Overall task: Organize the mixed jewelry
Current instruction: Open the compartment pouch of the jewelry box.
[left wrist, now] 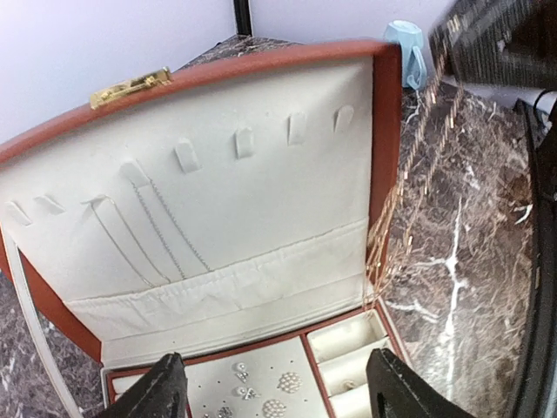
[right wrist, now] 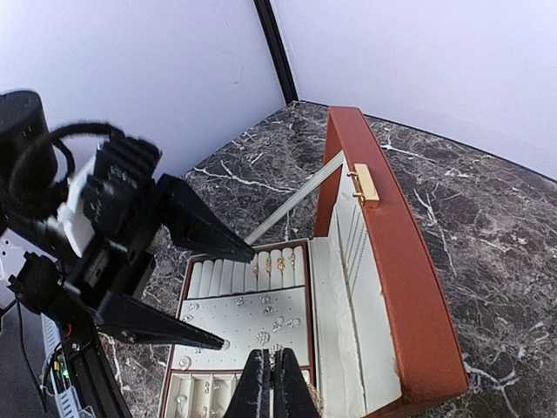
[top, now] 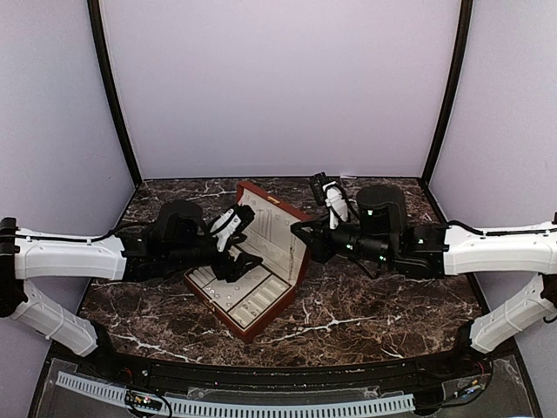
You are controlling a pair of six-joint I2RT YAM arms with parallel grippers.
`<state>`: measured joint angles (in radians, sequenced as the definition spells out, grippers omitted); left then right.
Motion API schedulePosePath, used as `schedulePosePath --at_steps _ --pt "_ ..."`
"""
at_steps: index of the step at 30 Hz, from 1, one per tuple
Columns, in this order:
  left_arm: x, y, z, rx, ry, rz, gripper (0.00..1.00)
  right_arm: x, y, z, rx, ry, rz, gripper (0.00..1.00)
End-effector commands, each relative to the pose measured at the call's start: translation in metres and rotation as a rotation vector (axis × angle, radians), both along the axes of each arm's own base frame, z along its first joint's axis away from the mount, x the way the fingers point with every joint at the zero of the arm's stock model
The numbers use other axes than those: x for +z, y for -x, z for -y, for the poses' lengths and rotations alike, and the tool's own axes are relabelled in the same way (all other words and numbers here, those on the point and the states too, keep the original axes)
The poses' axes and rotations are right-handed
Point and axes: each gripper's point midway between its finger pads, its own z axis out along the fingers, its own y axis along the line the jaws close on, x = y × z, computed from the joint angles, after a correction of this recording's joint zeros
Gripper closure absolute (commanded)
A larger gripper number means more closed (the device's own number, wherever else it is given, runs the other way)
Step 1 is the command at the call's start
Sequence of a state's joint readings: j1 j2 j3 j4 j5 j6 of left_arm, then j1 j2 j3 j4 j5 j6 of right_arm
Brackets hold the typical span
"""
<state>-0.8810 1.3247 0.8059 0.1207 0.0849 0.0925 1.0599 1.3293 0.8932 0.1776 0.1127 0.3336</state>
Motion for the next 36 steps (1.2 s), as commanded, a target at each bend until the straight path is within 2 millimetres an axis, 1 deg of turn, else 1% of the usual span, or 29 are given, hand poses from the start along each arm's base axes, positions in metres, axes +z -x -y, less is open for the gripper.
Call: schedulePosePath --at_steps 1,2,3,4,5,6,7,8,9,10,11,12,13,14,19,23,30,36 --pt "0.028 -0.015 0.011 -0.071 0.109 0.358 0.24 0.027 -0.006 0.007 -0.041 -0.017 0.028 1.0" --pt "0.02 -0.016 0.01 -0.091 0.072 0.405 0.23 0.03 -0.006 0.007 -0.045 -0.02 0.031 1.0" --pt "0.017 -0.021 0.013 -0.093 0.069 0.442 0.23 0.032 -0.007 0.007 -0.047 -0.024 0.034 1.0" --pt "0.004 -0.024 0.016 -0.114 0.025 0.469 0.22 0.035 -0.007 0.007 -0.048 -0.03 0.036 1.0" --pt "0.007 -0.027 0.018 -0.124 0.018 0.523 0.22 0.036 -0.008 0.007 -0.05 -0.031 0.038 1.0" --pt "-0.001 -0.03 0.022 -0.133 0.002 0.531 0.22 0.037 -0.008 0.006 -0.049 -0.034 0.038 1.0" --pt "0.002 -0.033 0.024 -0.138 0.002 0.571 0.22 0.039 -0.008 0.006 -0.049 -0.038 0.04 1.0" --pt "-0.005 -0.036 0.028 -0.144 -0.01 0.574 0.21 0.038 -0.008 0.006 -0.049 -0.039 0.039 1.0" --pt "-0.003 -0.038 0.03 -0.149 -0.006 0.603 0.21 0.039 -0.008 0.006 -0.05 -0.041 0.04 1.0" --pt "-0.009 -0.04 0.033 -0.156 -0.015 0.603 0.21 0.039 -0.008 0.005 -0.05 -0.043 0.039 1.0" --pt "-0.007 -0.042 0.035 -0.161 -0.012 0.622 0.22 0.039 -0.008 0.005 -0.05 -0.044 0.04 1.0" --pt "-0.011 -0.045 0.039 -0.164 -0.016 0.626 0.23 0.039 -0.008 0.004 -0.05 -0.045 0.04 1.0" --pt "-0.01 -0.047 0.041 -0.167 -0.016 0.639 0.26 0.038 -0.009 0.004 -0.048 -0.046 0.04 1.0" --pt "-0.014 -0.049 0.044 -0.171 -0.018 0.643 0.28 0.038 -0.008 0.003 -0.045 -0.048 0.04 1.0" --pt "-0.017 -0.055 0.052 -0.181 -0.02 0.681 0.44 0.038 -0.009 0.0 -0.038 -0.05 0.035 1.0" --pt "-0.02 -0.052 0.058 -0.218 -0.012 0.669 0.52 0.036 -0.008 -0.003 -0.031 -0.05 0.03 1.0" --pt "-0.036 -0.046 0.06 -0.261 -0.039 0.623 0.62 0.036 -0.009 -0.005 -0.027 -0.054 0.028 1.0" --pt "-0.056 -0.044 0.057 -0.275 -0.081 0.575 0.64 0.038 -0.008 -0.005 -0.022 -0.061 0.028 1.0"
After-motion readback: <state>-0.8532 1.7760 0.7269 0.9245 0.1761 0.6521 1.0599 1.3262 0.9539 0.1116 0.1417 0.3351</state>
